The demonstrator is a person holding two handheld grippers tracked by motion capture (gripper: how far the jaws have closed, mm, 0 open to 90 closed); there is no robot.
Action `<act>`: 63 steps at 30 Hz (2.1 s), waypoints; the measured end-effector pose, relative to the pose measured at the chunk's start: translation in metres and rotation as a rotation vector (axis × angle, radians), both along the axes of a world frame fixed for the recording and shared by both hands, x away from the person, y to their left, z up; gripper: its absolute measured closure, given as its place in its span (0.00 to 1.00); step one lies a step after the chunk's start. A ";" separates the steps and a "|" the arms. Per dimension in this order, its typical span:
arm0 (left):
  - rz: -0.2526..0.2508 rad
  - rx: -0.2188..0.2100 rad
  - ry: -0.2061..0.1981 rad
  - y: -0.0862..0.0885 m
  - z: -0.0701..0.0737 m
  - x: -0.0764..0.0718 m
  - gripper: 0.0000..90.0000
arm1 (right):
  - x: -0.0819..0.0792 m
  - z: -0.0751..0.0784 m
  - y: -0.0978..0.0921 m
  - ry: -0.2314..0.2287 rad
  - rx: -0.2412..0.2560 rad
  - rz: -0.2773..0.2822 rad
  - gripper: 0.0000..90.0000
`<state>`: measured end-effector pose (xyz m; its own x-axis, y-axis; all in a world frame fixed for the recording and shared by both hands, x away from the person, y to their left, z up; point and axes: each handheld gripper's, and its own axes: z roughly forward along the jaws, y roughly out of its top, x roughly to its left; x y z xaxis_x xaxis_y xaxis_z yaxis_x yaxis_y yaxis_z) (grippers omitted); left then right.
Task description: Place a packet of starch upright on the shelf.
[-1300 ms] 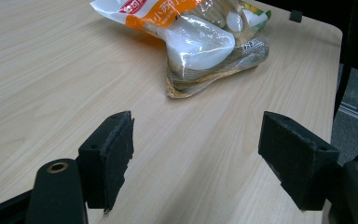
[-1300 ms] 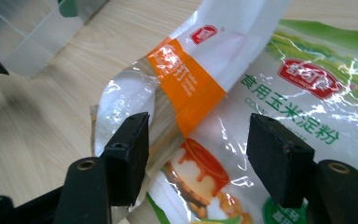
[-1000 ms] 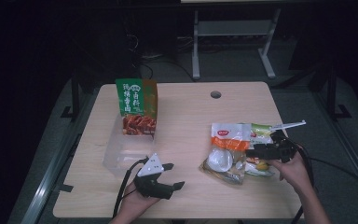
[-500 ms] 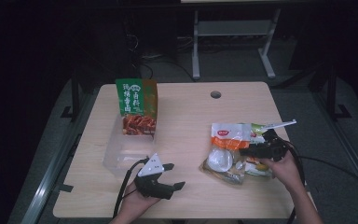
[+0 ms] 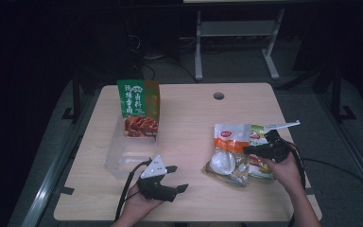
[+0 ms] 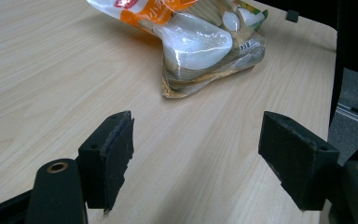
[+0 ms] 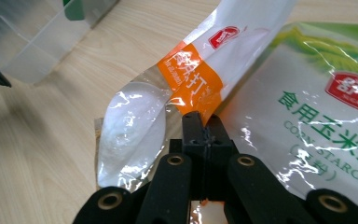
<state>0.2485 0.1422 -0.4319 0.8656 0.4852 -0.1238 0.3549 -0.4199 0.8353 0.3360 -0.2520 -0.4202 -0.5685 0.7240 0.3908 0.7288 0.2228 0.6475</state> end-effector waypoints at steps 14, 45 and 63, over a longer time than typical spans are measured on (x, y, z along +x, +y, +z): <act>-0.038 -0.027 0.027 -0.034 0.004 0.018 0.32 | -0.017 0.023 0.017 -0.109 0.072 0.079 1.00; 0.045 -0.051 0.077 -0.086 -0.002 0.069 1.00 | -0.022 0.021 0.014 -0.138 0.081 0.116 0.96; 0.043 -0.010 0.046 -0.058 0.001 0.053 0.81 | -0.017 0.018 0.068 -0.148 0.034 0.202 1.00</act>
